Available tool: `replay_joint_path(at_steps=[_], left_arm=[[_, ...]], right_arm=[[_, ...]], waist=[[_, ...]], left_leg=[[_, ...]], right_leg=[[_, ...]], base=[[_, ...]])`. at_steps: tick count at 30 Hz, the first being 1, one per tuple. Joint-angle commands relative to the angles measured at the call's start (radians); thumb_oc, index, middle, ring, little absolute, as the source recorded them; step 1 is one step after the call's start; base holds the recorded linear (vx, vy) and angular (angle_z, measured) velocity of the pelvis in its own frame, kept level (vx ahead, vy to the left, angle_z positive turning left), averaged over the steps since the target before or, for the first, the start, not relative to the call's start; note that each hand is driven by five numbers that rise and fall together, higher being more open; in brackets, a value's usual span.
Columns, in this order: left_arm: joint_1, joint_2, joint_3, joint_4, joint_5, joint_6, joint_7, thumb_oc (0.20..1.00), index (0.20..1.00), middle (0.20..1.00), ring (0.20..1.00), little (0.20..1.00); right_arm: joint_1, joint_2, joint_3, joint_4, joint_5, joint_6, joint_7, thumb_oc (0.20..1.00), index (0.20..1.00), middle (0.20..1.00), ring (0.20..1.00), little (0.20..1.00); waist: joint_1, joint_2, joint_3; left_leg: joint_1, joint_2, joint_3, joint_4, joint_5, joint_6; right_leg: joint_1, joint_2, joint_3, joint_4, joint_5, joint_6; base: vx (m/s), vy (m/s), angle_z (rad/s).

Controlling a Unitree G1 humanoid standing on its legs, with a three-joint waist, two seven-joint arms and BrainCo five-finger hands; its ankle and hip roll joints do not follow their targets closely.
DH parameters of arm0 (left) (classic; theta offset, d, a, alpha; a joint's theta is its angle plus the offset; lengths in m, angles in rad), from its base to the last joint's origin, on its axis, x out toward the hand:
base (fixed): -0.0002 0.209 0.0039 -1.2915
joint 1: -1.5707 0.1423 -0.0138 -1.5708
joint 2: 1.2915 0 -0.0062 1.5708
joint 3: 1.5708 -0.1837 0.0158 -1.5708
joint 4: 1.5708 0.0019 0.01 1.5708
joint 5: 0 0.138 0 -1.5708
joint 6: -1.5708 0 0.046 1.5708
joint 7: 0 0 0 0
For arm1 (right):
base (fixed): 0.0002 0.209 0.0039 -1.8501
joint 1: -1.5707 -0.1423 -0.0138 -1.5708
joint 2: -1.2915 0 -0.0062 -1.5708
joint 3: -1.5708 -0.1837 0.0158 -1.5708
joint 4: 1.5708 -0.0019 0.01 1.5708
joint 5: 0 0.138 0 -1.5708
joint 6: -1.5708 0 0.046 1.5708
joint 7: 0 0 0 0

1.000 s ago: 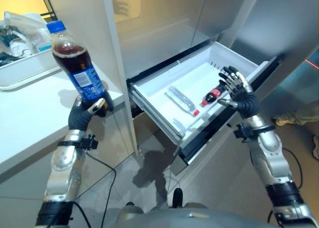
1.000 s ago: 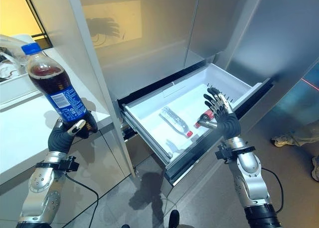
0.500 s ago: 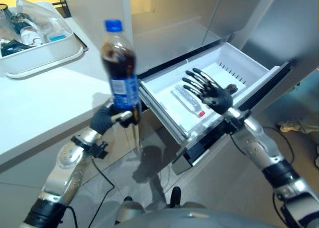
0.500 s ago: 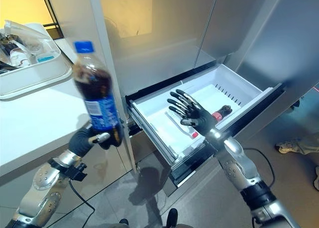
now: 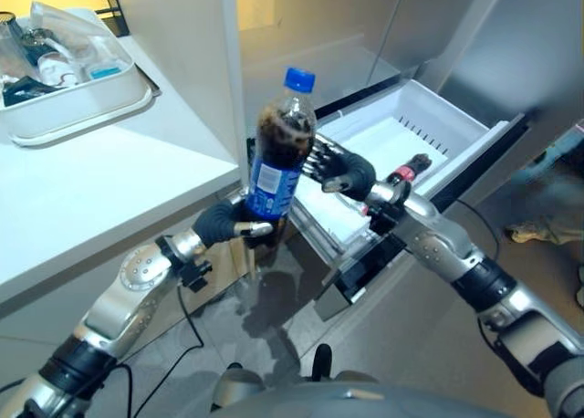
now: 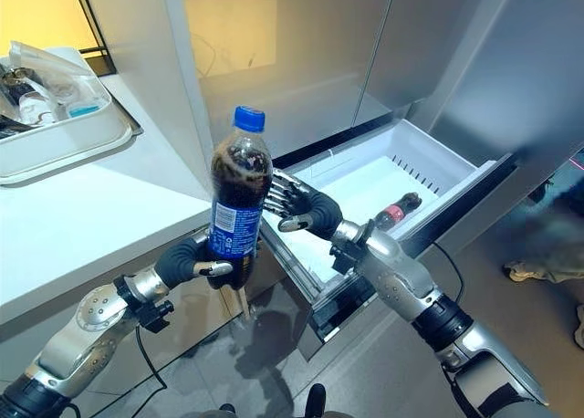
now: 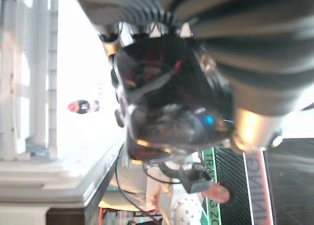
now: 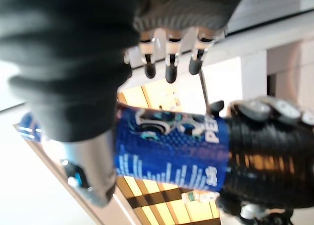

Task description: Take the drinks into the refrigerator

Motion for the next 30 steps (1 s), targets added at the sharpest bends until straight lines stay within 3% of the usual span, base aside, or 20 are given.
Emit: replay_joint_path(at_steps=[1, 12, 21, 29, 30], left_arm=[[-0.119, -0.01, -0.012, -0.07, -0.033, -0.079, -0.002, 0.2, 0.2, 0.2, 0.2, 0.2], [-0.153, -0.026, -0.041, -0.036, 0.026, -0.078, 0.012, 0.2, 0.2, 0.2, 0.2, 0.2], [-0.145, -0.033, -0.044, -0.002, 0.07, -0.08, 0.016, 0.2, 0.2, 0.2, 0.2, 0.2], [-0.141, -0.037, -0.037, 0.028, 0.1, -0.083, 0.018, 0.2, 0.2, 0.2, 0.2, 0.2], [-0.137, -0.04, -0.036, 0.031, 0.102, -0.083, 0.018, 0.2, 0.2, 0.2, 0.2, 0.2]], right_arm=[[-0.111, 0.016, 0.037, -0.031, 0.04, -0.027, 0.015, 1.0, 1.0, 1.0, 1.0, 1.0], [-0.144, 0.071, 0.102, -0.045, 0.027, 0.001, 0.028, 1.0, 1.0, 1.0, 1.0, 1.0], [-0.2, 0.164, 0.119, -0.003, 0.033, -0.001, 0.009, 1.0, 1.0, 1.0, 1.0, 1.0], [-0.227, 0.185, 0.14, -0.043, 0.053, 0.012, 0.022, 1.0, 1.0, 1.0, 1.0, 1.0], [-0.228, 0.19, 0.14, -0.044, 0.057, 0.012, 0.022, 0.944, 0.944, 0.944, 0.944, 0.944]], waist=[[0.005, 0.024, -0.035], [0.009, 0.026, -0.035], [0.025, 0.026, -0.038], [0.03, 0.025, -0.037], [0.031, 0.024, -0.038]], left_leg=[[-0.002, -0.017, -0.048, 0.001, -0.062, 0.055], [-0.001, -0.017, -0.046, 0.001, -0.064, 0.056], [0.001, -0.019, -0.04, 0.001, -0.066, 0.057], [0.001, -0.019, -0.04, 0.001, -0.067, 0.059], [0.002, -0.02, -0.04, 0.001, -0.067, 0.059]], right_leg=[[-0.007, -0.075, 0.013, 0.172, -0.111, 0.098], [-0.003, -0.075, 0.011, 0.167, -0.111, 0.098], [0.0, -0.074, 0.014, 0.163, -0.111, 0.097], [0.001, -0.074, 0.016, 0.162, -0.11, 0.096], [0.001, -0.073, 0.016, 0.162, -0.11, 0.096]], base=[[0.0, 0.0, 0.0], [0.0, 0.0, 0.0], [0.0, 0.001, -0.01], [0.0, 0.0, -0.01], [0.0, 0.0, 0.0]])
